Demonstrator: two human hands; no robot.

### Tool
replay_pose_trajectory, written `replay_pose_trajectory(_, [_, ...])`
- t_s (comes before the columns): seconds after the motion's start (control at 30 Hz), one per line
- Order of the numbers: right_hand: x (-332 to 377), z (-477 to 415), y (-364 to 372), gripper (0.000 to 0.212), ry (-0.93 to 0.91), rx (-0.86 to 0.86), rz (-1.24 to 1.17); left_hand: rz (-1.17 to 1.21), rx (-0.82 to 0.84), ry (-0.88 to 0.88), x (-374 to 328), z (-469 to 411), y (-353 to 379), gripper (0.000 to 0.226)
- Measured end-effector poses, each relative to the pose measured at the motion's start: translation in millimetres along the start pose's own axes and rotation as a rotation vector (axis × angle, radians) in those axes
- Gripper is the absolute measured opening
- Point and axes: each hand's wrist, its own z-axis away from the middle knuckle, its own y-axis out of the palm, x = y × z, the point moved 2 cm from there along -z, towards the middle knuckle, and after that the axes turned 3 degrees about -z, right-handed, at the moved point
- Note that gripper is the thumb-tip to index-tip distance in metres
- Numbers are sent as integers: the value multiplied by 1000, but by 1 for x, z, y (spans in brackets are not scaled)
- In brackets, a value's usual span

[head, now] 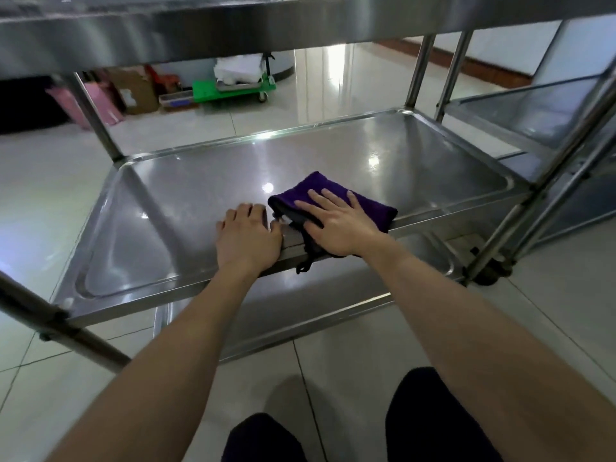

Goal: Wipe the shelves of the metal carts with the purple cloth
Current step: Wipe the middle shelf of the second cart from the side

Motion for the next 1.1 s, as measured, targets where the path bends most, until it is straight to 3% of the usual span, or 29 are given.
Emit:
replay_pose_trajectory(0.2, [-104, 17, -29, 63, 319, -55, 3, 1, -26, 51, 1, -1, 3, 49])
replay_pose_trajectory(0.27, [-113, 18, -30, 67, 338, -47, 20, -4, -38, 46, 1, -1, 4, 48])
replay_pose_trajectory(0.53, [-107, 15, -27, 68, 312, -32, 46, -113, -125, 111, -17, 1, -5, 43])
replay_pose_trajectory(0.7, [-105, 11, -24, 68, 286, -34, 15, -16, -82, 93, -80, -22, 1, 40])
replay_pose_trajectory(0.87, [-102, 9, -25, 68, 252, 12, 36, -82, -20, 85, -120, -34, 22, 40])
replay_pose_trajectory(0.97, [-114, 11, -28, 67, 145, 33, 7, -94, -78, 66, -112, -37, 31, 39])
replay_pose_trajectory(1.1, [-173, 13, -47, 62, -74, 106, 1, -78, -102, 59, -104, -41, 39, 55])
